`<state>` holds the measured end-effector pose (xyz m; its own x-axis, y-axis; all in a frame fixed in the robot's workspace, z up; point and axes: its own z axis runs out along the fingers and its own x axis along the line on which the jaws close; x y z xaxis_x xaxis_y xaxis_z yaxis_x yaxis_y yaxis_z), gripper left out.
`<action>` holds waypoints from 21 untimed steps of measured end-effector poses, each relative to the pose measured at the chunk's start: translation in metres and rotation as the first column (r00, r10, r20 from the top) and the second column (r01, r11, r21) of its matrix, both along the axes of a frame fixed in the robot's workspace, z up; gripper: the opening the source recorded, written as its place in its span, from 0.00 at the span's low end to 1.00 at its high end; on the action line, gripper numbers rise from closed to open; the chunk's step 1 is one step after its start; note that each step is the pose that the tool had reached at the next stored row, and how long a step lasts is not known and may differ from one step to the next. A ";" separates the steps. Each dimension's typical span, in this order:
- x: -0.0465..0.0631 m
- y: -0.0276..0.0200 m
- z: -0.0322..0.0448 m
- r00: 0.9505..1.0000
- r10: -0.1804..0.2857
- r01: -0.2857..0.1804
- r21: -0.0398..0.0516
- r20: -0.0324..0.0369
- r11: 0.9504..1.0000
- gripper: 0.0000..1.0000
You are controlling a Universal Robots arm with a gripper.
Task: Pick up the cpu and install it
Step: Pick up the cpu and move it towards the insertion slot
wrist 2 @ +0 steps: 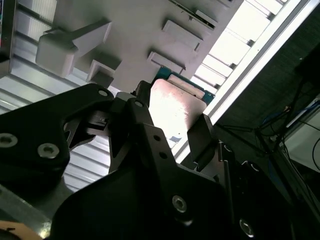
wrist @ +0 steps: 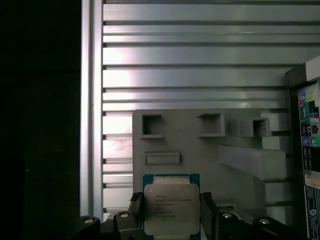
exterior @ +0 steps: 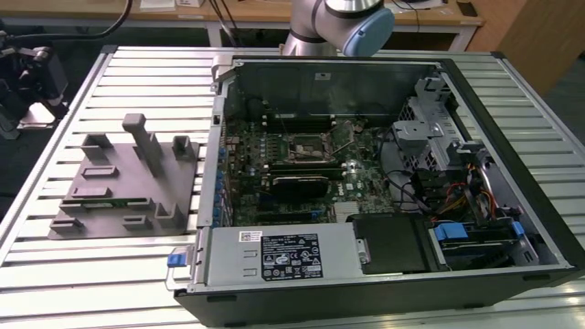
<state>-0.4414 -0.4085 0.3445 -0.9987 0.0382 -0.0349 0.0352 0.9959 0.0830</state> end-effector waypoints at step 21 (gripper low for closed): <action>0.001 0.0003 0.0437 1.000 0.000 0.000 0.000 0.010 1.000 0.54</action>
